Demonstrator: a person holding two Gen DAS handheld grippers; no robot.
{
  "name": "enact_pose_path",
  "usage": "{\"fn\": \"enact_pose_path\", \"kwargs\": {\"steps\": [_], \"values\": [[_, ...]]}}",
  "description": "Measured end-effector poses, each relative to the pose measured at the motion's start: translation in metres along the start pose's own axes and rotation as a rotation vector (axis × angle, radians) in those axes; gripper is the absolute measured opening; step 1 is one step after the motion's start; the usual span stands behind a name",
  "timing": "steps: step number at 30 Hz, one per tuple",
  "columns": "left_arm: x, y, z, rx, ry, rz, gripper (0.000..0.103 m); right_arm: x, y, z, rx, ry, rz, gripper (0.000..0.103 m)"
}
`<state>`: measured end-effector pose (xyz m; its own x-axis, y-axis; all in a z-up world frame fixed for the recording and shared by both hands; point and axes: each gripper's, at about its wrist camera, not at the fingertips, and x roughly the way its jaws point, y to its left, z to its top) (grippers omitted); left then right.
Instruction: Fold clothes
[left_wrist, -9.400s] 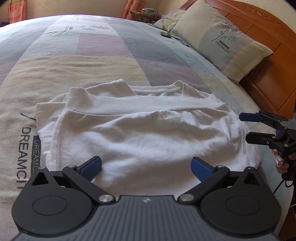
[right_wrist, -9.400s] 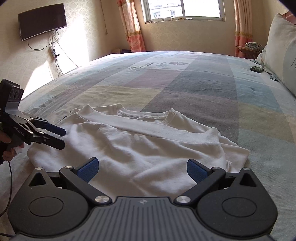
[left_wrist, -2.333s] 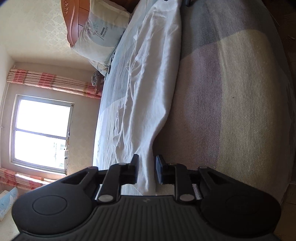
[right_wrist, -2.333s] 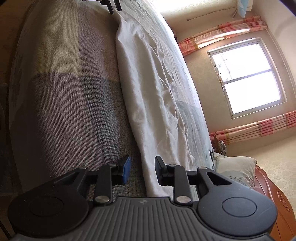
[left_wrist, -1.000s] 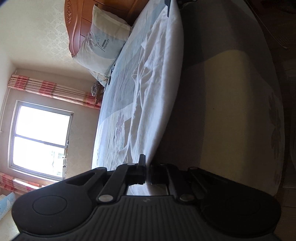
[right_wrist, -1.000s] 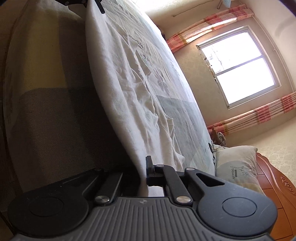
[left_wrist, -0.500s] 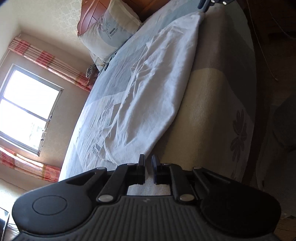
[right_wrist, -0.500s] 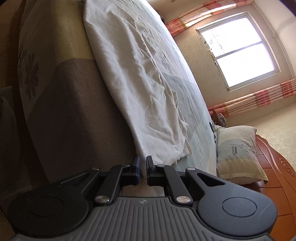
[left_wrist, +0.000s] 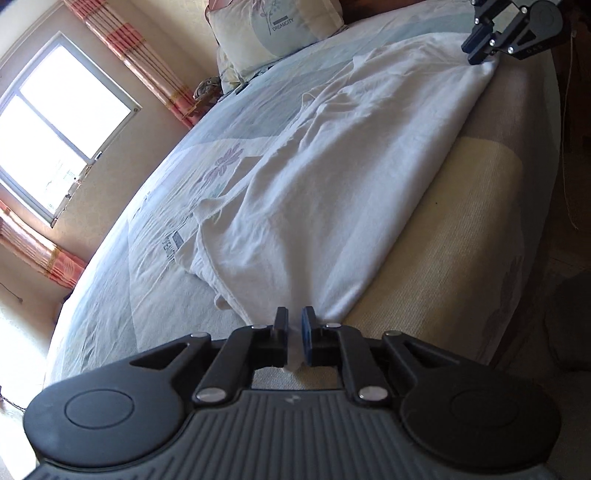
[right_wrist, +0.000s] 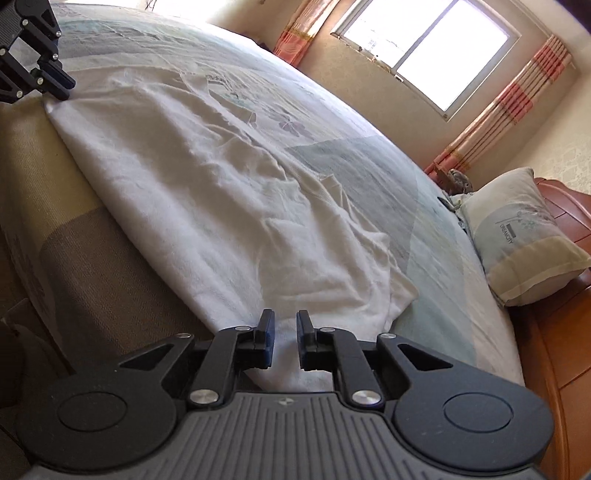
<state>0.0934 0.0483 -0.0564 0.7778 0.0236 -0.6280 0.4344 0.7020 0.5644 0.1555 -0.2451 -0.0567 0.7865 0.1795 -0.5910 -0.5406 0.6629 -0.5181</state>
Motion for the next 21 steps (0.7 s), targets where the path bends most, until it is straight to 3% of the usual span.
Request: {"fn": "enact_pose_path", "kwargs": {"steps": [3,5,7,9,11,13,15,18,19,21], "values": [[-0.01,0.015,0.002,-0.027,0.031,-0.02,0.021,-0.009,-0.012,-0.01,0.041,0.027,0.043,0.023],[-0.011,0.031,0.017,-0.06,-0.005,-0.03,0.033,-0.014,-0.025,-0.006,0.077,0.024,0.078,0.043],[-0.001,0.052,0.036,-0.148,-0.065,-0.059,0.043,-0.012,-0.04,0.007,0.118,-0.006,0.102,0.053],[0.02,0.073,0.056,-0.278,-0.128,-0.138,0.059,-0.002,-0.052,0.028,0.167,-0.059,0.126,0.056],[0.048,0.088,0.068,-0.404,-0.148,-0.255,0.067,0.014,-0.061,0.047,0.222,-0.105,0.172,0.073],[0.071,0.093,0.069,-0.477,-0.143,-0.347,0.068,0.039,-0.061,0.059,0.268,-0.107,0.255,0.08],[0.087,0.093,0.061,-0.515,-0.092,-0.366,0.068,0.064,-0.061,0.068,0.307,-0.097,0.333,0.08],[0.098,0.107,0.043,-0.604,-0.044,-0.41,0.069,0.086,-0.065,0.051,0.328,-0.012,0.38,0.083],[0.097,0.115,0.042,-0.639,-0.023,-0.431,0.069,0.085,-0.073,0.044,0.367,-0.008,0.409,0.088],[0.096,0.13,0.048,-0.68,0.018,-0.439,0.071,0.083,-0.09,0.031,0.439,0.001,0.464,0.087]]}}
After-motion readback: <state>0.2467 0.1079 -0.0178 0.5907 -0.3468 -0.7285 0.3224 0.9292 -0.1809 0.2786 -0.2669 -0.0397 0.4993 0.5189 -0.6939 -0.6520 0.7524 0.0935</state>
